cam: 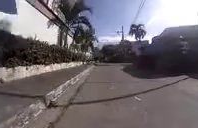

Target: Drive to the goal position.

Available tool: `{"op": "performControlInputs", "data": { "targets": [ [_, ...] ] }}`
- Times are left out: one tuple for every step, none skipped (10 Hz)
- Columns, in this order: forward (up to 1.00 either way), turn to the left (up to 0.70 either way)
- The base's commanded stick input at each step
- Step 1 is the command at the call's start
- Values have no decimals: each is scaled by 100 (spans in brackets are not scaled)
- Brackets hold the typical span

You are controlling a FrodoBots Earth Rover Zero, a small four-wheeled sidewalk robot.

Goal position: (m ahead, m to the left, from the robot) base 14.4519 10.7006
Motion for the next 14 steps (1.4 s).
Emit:
{"op": "performControlInputs", "data": {
  "targets": [
    [70, 0],
    [70, 0],
    [70, 0],
    [70, 0],
    [70, 0],
    [70, 0],
    [70, 0],
    [70, 0],
    [70, 0],
    [70, 0],
    [70, 0],
    [70, 0],
    [70, 0],
    [70, -6]
  ]
}}
